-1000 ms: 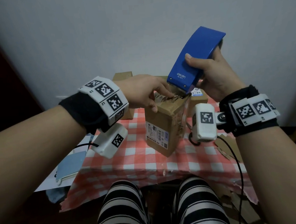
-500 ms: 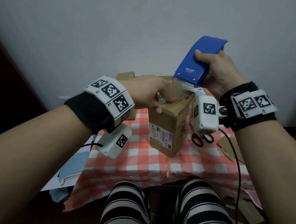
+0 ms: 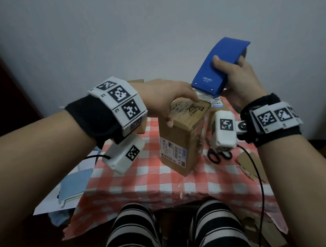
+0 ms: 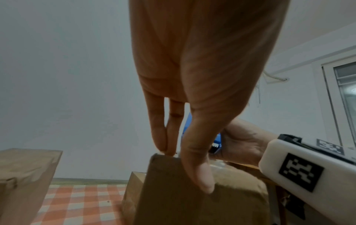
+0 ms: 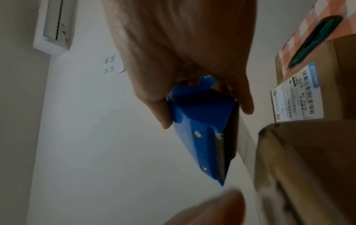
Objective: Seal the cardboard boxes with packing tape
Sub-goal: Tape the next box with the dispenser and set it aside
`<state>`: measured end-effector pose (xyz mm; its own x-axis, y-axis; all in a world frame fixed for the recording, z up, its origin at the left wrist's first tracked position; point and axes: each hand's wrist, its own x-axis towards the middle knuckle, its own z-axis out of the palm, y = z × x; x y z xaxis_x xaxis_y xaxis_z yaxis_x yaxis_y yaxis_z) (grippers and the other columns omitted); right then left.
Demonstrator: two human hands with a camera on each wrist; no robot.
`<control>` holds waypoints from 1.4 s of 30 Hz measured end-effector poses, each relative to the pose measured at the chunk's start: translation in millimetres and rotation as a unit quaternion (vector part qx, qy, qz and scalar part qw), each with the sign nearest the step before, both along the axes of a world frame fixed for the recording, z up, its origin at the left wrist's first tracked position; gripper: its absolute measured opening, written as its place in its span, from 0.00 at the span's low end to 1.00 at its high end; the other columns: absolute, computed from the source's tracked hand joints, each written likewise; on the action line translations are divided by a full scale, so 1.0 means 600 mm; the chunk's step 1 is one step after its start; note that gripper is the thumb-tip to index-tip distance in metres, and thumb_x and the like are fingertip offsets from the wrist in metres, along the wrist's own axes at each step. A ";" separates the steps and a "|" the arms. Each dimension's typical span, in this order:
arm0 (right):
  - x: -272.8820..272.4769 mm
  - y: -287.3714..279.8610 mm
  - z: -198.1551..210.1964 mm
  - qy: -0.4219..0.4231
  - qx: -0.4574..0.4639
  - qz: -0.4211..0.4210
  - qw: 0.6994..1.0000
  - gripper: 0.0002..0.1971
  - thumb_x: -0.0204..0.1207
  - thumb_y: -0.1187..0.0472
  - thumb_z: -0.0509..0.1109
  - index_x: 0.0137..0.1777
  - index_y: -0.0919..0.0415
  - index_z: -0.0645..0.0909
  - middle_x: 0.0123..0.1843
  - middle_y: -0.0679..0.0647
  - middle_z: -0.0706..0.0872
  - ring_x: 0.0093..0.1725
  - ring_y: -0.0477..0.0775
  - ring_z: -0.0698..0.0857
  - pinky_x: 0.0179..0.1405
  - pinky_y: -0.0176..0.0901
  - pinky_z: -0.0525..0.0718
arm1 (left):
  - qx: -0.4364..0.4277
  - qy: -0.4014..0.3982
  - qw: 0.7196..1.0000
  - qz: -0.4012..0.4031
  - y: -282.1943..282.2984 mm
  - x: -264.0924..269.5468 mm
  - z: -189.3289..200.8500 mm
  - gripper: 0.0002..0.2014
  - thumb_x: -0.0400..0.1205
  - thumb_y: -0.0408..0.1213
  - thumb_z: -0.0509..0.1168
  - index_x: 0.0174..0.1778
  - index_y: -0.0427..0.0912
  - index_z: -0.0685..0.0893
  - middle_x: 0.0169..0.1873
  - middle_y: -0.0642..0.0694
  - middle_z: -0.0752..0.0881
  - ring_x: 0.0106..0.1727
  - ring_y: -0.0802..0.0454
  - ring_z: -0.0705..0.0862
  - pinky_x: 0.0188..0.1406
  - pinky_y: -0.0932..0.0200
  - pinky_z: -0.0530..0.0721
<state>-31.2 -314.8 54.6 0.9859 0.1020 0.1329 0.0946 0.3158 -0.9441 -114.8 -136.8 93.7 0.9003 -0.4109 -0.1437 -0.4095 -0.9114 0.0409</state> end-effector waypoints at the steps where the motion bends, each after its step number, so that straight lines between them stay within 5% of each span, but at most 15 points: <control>1: -0.001 0.001 -0.002 -0.001 -0.003 0.002 1.000 0.20 0.79 0.62 0.74 0.69 0.58 0.77 0.64 0.55 0.87 0.59 0.56 0.89 0.55 0.64 0.88 | 0.015 0.008 1.000 -0.007 -0.003 0.001 0.002 0.45 0.70 0.35 0.78 0.81 0.56 0.64 0.81 0.62 0.62 0.42 0.83 0.63 0.36 0.75 0.63; 3: -0.002 0.004 -0.005 -0.005 -0.006 0.004 1.000 0.21 0.79 0.62 0.73 0.71 0.58 0.76 0.65 0.54 0.86 0.59 0.55 0.89 0.52 0.61 0.89 | 0.041 0.017 0.999 -0.012 -0.005 0.006 0.005 0.47 0.70 0.37 0.78 0.83 0.55 0.60 0.82 0.63 0.57 0.52 0.85 0.63 0.44 0.76 0.59; 5: -0.002 0.005 -0.006 -0.008 -0.006 0.007 1.000 0.21 0.80 0.62 0.72 0.71 0.58 0.75 0.66 0.54 0.86 0.60 0.55 0.89 0.49 0.58 0.90 | 0.063 0.018 0.998 -0.001 -0.007 0.010 0.005 0.48 0.70 0.37 0.78 0.83 0.59 0.59 0.82 0.66 0.58 0.74 0.68 0.65 0.59 0.70 0.60; 6: -0.001 0.005 -0.007 -0.008 -0.006 0.008 1.000 0.20 0.80 0.62 0.72 0.71 0.58 0.75 0.67 0.54 0.86 0.60 0.56 0.88 0.49 0.58 0.90 | 0.071 0.018 0.997 0.003 -0.009 0.012 0.003 0.48 0.70 0.37 0.78 0.82 0.60 0.60 0.81 0.66 0.60 0.78 0.60 0.65 0.63 0.66 0.62; 8: 0.000 0.005 -0.007 -0.009 -0.005 0.010 1.000 0.20 0.80 0.63 0.72 0.71 0.58 0.75 0.67 0.54 0.86 0.61 0.56 0.88 0.51 0.59 0.90 | 0.075 0.022 0.997 0.013 -0.013 0.014 0.002 0.46 0.70 0.38 0.79 0.81 0.63 0.64 0.78 0.63 0.68 0.74 0.55 0.71 0.61 0.62 0.65; 11: 0.000 0.003 -0.006 -0.015 -0.005 0.013 1.000 0.21 0.80 0.64 0.72 0.72 0.58 0.75 0.67 0.54 0.86 0.61 0.56 0.88 0.53 0.60 0.89 | 0.053 0.039 0.997 0.030 -0.014 0.018 0.000 0.44 0.70 0.37 0.79 0.79 0.64 0.66 0.76 0.59 0.73 0.61 0.60 0.74 0.56 0.63 0.65; 16: 0.000 -0.001 -0.003 -0.029 -0.020 0.011 0.999 0.22 0.79 0.64 0.73 0.72 0.59 0.75 0.66 0.53 0.86 0.61 0.55 0.88 0.53 0.59 0.89 | 0.025 0.073 0.997 0.031 -0.017 0.024 0.003 0.44 0.67 0.37 0.80 0.77 0.64 0.69 0.76 0.60 0.72 0.71 0.54 0.74 0.73 0.55 0.70; 20: -0.001 -0.006 0.003 -0.032 -0.013 0.005 0.999 0.20 0.79 0.66 0.73 0.70 0.59 0.77 0.64 0.53 0.87 0.60 0.54 0.89 0.57 0.61 0.88 | 0.021 0.073 0.997 0.021 -0.023 0.025 0.007 0.44 0.65 0.36 0.81 0.77 0.58 0.72 0.77 0.62 0.70 0.79 0.56 0.67 0.80 0.54 0.63; 23: -0.004 -0.005 0.004 -0.036 -0.017 -0.002 0.999 0.21 0.79 0.67 0.73 0.71 0.60 0.76 0.65 0.54 0.87 0.59 0.55 0.89 0.55 0.60 0.89 | 0.018 0.075 0.997 0.024 -0.023 0.025 0.008 0.43 0.67 0.35 0.80 0.78 0.58 0.71 0.77 0.65 0.69 0.79 0.59 0.66 0.79 0.59 0.61; 28: -0.011 0.009 0.004 -0.073 -0.043 -0.009 0.996 0.20 0.77 0.71 0.72 0.66 0.56 0.77 0.62 0.52 0.87 0.60 0.55 0.88 0.57 0.59 0.88 | 0.000 0.086 0.996 0.031 -0.016 0.025 0.005 0.44 0.66 0.35 0.81 0.77 0.61 0.71 0.76 0.65 0.71 0.78 0.59 0.68 0.79 0.54 0.64; 34: -0.025 0.024 0.003 -0.151 -0.107 -0.033 0.982 0.24 0.75 0.71 0.73 0.69 0.58 0.75 0.62 0.52 0.87 0.61 0.51 0.87 0.61 0.53 0.87 | -0.002 0.079 0.996 0.032 -0.016 0.023 0.004 0.43 0.69 0.37 0.79 0.78 0.60 0.69 0.76 0.67 0.69 0.78 0.61 0.66 0.70 0.68 0.60; 42: -0.045 0.023 -0.002 -0.209 -0.146 -0.022 0.967 0.29 0.71 0.67 0.74 0.73 0.60 0.73 0.62 0.51 0.86 0.62 0.53 0.85 0.62 0.51 0.86 | -0.009 0.067 0.997 0.045 -0.016 0.020 0.003 0.39 0.71 0.39 0.78 0.77 0.63 0.70 0.76 0.62 0.71 0.76 0.57 0.68 0.65 0.65 0.62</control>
